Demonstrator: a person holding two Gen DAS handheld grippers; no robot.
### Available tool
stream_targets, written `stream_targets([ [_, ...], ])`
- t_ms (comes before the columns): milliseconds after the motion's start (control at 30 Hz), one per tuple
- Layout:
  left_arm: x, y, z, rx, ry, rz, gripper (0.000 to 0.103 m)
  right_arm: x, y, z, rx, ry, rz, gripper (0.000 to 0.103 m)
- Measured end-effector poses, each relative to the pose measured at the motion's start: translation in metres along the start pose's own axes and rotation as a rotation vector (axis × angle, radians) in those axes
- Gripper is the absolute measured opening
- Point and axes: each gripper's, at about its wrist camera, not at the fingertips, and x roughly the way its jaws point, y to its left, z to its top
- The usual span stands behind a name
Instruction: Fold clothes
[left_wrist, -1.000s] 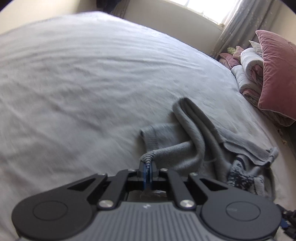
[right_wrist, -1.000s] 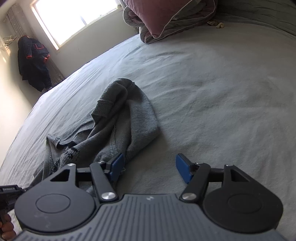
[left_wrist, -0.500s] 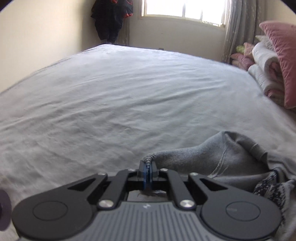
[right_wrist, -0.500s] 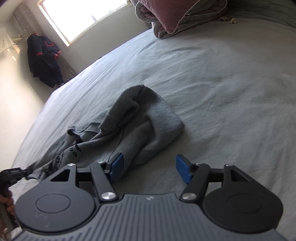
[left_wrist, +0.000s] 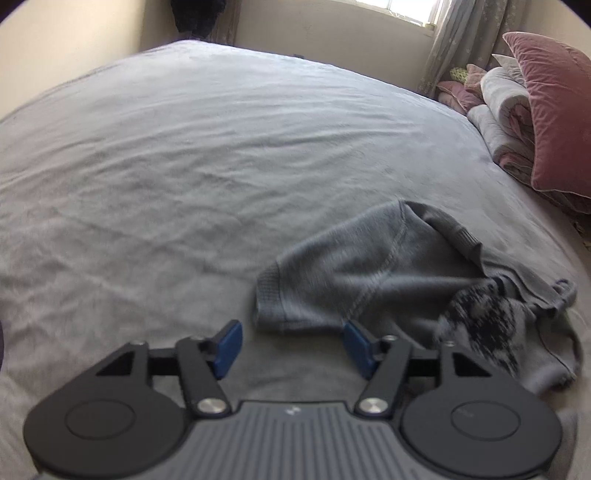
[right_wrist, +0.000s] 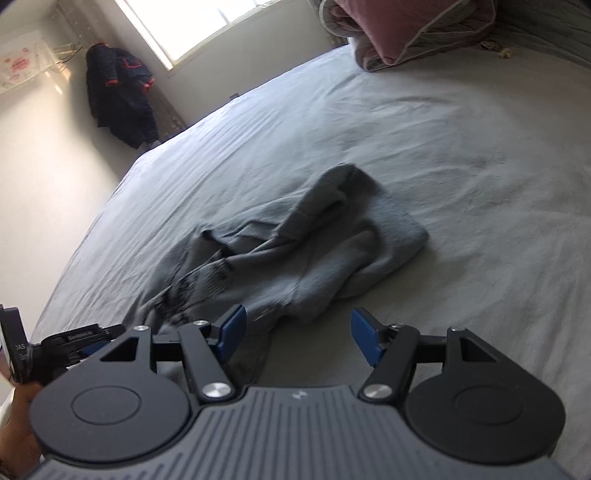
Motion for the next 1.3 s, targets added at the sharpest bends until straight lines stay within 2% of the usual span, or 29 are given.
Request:
stream_targets([
  [200,-0.029,0.004,-0.03,-0.048,0.071,-0.09,0.078,-0.014,0.024,-0.025,-0.041,0.029,0.024,0.067],
  [367,-0.052,0.005,-0.059,-0.089,0.076,-0.197,0.089,-0.023,0.037,-0.047,-0.065,0.044,0.045,0.067],
  [500,-0.058,-0.001,-0.085,-0.087,0.057,-0.277,0.093,-0.027,0.036,-0.066,-0.036,0.052,0.11,0.067],
  [567,-0.057,-0.004,-0.09,-0.076,0.058,-0.289,0.094,-0.023,0.033,-0.075,-0.009,0.059,0.136,0.063],
  [633,-0.056,-0.006,-0.094,-0.066,0.06,-0.299,0.095,-0.015,0.031,-0.078,0.025,0.105,0.145,0.052],
  [700,-0.055,-0.009,-0.098,-0.057,0.063,-0.308,0.101,-0.01,0.029,-0.078,0.051,0.125,0.162,0.049],
  [867,-0.053,-0.015,-0.108,-0.033,0.07,-0.333,0.102,-0.002,0.026,-0.078,0.058,0.122,0.146,0.047],
  [1033,-0.051,-0.021,-0.117,0.001,0.068,-0.345,0.102,0.003,0.025,-0.079,0.071,0.128,0.158,0.033],
  [1300,-0.053,-0.018,-0.121,0.018,0.06,-0.353,0.102,-0.01,0.029,-0.071,0.047,0.083,0.185,0.032],
])
